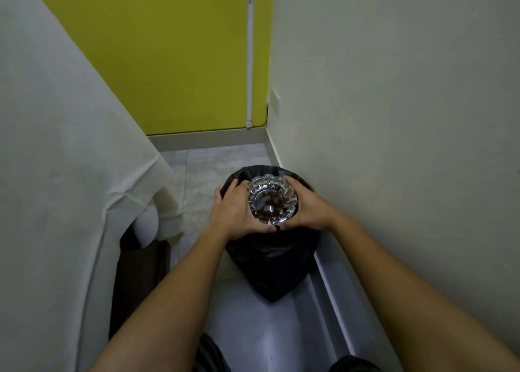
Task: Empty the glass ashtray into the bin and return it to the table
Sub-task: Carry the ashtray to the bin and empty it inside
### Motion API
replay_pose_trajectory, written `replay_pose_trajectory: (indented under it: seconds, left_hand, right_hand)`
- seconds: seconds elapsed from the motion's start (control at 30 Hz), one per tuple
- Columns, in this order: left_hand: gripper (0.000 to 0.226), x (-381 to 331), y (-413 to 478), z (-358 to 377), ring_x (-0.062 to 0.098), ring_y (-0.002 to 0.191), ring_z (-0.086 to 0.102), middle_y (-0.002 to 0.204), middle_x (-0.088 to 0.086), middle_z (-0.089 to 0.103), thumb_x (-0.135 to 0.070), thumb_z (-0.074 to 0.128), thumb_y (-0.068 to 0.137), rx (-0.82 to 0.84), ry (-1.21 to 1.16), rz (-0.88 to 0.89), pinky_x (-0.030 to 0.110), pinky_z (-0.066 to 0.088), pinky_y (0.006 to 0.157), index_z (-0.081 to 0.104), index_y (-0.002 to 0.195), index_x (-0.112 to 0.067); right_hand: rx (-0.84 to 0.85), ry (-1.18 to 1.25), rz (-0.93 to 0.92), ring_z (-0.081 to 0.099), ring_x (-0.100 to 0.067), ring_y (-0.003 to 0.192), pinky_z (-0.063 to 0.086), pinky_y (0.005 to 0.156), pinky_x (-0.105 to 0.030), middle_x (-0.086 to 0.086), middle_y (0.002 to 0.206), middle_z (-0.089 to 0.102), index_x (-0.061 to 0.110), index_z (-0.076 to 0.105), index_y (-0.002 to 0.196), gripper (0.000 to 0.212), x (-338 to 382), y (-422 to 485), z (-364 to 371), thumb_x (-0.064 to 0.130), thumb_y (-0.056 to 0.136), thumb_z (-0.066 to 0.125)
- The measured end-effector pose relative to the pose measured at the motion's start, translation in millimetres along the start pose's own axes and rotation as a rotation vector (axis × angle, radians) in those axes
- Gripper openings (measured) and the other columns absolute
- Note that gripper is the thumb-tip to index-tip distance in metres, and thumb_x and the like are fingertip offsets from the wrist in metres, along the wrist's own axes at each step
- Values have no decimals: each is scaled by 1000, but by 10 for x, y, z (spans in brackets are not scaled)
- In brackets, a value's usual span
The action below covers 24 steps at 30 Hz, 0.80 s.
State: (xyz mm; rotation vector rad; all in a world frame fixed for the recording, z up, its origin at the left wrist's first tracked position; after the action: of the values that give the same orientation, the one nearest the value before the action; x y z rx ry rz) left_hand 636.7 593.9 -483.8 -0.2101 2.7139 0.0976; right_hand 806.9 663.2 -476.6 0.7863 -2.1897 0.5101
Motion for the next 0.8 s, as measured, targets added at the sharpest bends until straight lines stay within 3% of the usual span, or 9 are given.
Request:
replay_pose_trajectory:
  seconds: [0.13, 0.23, 0.4, 0.57, 0.8]
  left_hand:
    - [128, 1, -8, 21, 18, 152, 11, 156, -4, 34, -77, 74, 46, 10, -32, -22, 52, 0, 120, 28, 150, -18]
    - [127, 4, -8, 4, 18, 152, 12, 158, -1, 31, -74, 77, 50, 11, -30, -28, 49, 0, 121, 25, 151, -15]
    - [127, 21, -75, 1, 18, 152, 12, 159, 0, 30, -71, 78, 53, 20, -30, -27, 49, -1, 121, 23, 152, -14]
    - [126, 52, -96, -7, 18, 152, 12, 159, 0, 29, -71, 78, 54, 8, -47, -31, 49, -1, 121, 23, 152, -15]
    - [126, 60, -80, 78, 17, 152, 10, 157, -4, 32, -76, 74, 50, 44, -54, -15, 51, 0, 121, 26, 151, -17]
  right_hand:
    - [19, 76, 41, 39, -15, 136, 31, 117, -32, -4, 148, 40, 14, 10, 154, 125, -35, -19, 5, 6, 58, 89]
    - [47, 137, 52, 42, -14, 131, 34, 112, -29, -1, 143, 41, 17, 10, 154, 120, -51, 20, 23, 0, 62, 85]
    - [-15, 504, 153, 62, -17, 100, 55, 79, -29, -5, 131, 54, 17, 34, 143, 71, -53, -17, 111, -9, 82, 58]
    - [-142, 719, 244, 68, -18, 82, 56, 79, -33, -5, 102, 70, 12, 55, 130, 36, -83, 42, 173, 10, 94, 49]
    - [-217, 794, 290, 67, -23, 84, 59, 69, -38, -7, 102, 65, 25, 52, 109, 16, -110, 30, 274, 15, 96, 49]
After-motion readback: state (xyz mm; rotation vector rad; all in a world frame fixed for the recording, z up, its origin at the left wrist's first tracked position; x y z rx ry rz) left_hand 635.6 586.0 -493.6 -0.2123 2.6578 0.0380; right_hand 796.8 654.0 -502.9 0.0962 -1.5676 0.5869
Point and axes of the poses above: each hand's wrist, its own y-axis towards the middle knuckle, its own z-axis out of the palm, x = y × z, the point moved 4 cm from there along y, towards the middle knuckle
